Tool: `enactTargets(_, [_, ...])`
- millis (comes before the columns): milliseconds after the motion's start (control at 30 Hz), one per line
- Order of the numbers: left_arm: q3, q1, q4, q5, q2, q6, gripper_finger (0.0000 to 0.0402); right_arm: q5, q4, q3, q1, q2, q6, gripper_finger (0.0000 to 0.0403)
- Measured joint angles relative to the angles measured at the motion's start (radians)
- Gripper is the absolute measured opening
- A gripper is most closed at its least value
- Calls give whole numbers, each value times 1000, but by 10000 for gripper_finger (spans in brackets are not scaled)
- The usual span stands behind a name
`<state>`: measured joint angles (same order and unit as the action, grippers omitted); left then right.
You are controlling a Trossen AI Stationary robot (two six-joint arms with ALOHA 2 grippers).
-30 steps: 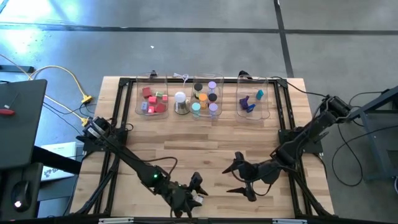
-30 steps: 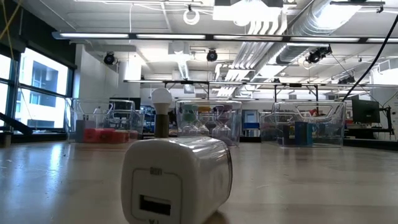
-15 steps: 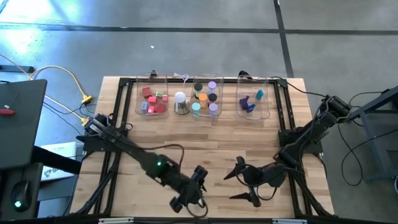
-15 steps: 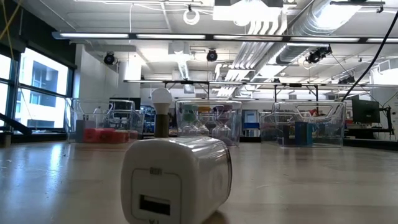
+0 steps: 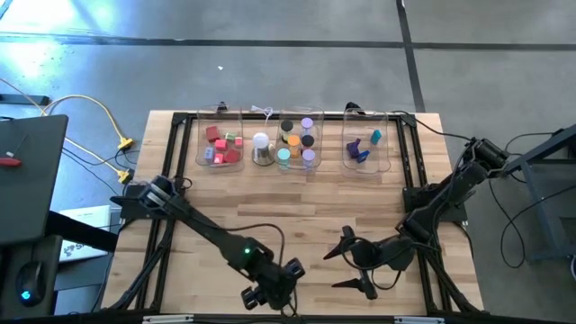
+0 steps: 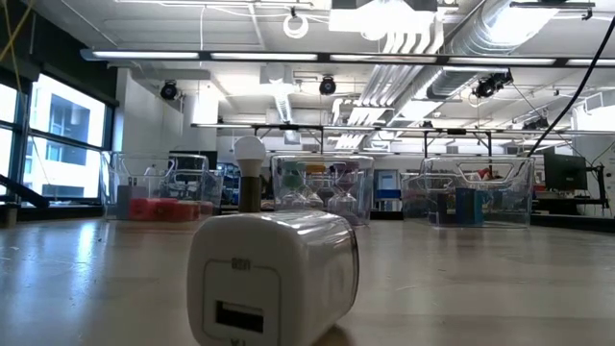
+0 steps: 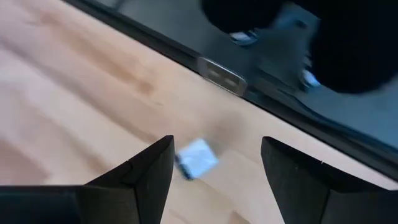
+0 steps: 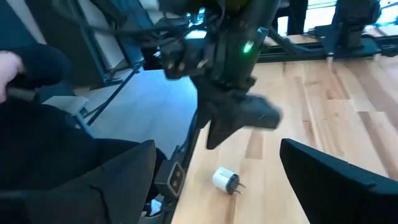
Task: Pick & Place Office items
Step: Put the white charger adapter into the left transparent bin
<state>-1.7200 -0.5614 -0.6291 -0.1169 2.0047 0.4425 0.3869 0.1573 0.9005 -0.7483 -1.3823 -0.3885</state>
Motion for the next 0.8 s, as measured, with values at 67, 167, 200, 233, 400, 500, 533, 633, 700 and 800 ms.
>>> enactTargets(67, [-11,3,-19,-55,21,39,231,21,-2,0,0,0,0,333])
enactTargets(167, [-13,5,-13,-67,34,117,231,33,-3,0,0,0,4,333])
enactTargets(200, [-13,4,-11,-41,37,149,231,34,-3,0,0,0,10,333])
enactTargets(233, [-13,3,-19,-16,38,180,231,34,-3,0,0,0,17,333])
enactTargets(400, [-13,3,-2,0,59,308,231,34,3,0,2,0,19,333])
enactTargets(500, [-14,2,8,15,71,337,231,34,8,0,2,0,19,333])
enactTargets(533, [-13,7,10,13,82,347,231,34,11,0,2,0,19,333])
enactTargets(633, [-13,15,23,19,113,402,231,32,13,0,2,0,18,333])
enactTargets(700, [-12,15,57,20,136,419,231,30,12,0,2,0,18,333])
enactTargets(800, [-12,18,69,21,156,441,231,30,12,0,2,0,17,333])
